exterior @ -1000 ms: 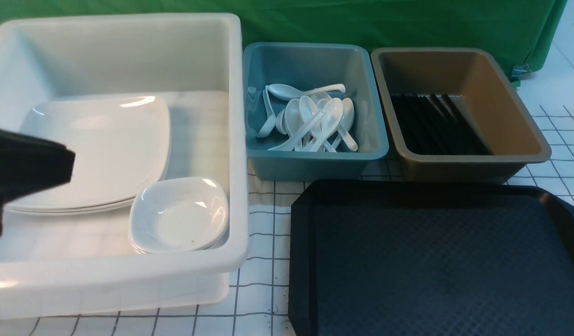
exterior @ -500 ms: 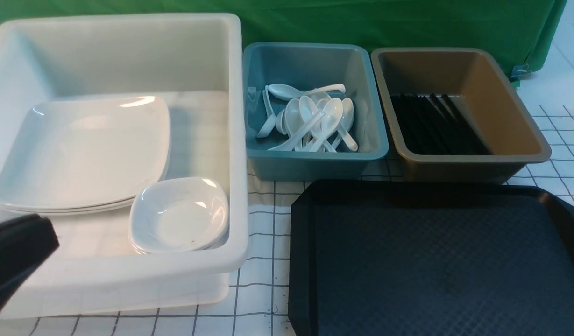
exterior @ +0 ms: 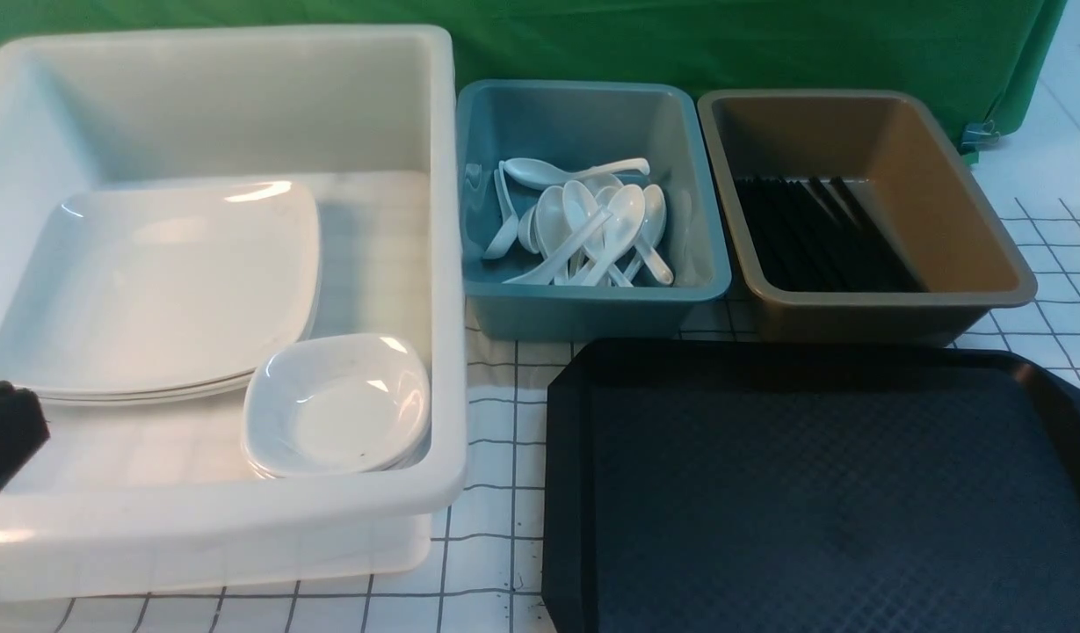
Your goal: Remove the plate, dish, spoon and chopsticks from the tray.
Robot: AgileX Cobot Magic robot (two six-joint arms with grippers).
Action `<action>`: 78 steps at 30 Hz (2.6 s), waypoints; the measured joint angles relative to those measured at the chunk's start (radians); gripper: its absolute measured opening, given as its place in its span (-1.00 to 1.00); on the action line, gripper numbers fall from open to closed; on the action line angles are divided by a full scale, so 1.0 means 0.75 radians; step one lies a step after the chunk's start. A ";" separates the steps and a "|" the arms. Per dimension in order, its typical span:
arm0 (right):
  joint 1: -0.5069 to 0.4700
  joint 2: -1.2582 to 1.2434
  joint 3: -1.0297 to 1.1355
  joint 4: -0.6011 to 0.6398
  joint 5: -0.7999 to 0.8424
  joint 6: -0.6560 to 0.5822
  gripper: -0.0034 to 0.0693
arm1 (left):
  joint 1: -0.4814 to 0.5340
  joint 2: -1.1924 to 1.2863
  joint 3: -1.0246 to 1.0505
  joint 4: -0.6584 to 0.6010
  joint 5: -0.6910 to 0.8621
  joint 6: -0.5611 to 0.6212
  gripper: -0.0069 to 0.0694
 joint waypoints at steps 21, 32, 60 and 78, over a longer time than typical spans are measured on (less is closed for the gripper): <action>0.000 0.000 0.000 0.000 0.001 0.000 -0.25 | 0.000 -0.385 0.638 0.658 -0.475 -0.611 -0.81; 0.000 0.000 0.000 0.000 0.001 0.000 -0.25 | 0.017 -0.392 0.699 0.697 -0.521 -0.639 -0.81; 0.000 0.000 0.000 0.000 0.001 -0.001 -0.25 | 0.133 -0.392 0.699 0.697 -0.472 -0.639 -0.81; 0.000 0.000 0.000 0.000 0.002 -0.002 -0.25 | 0.079 -0.392 0.699 0.697 -0.463 -0.639 -0.81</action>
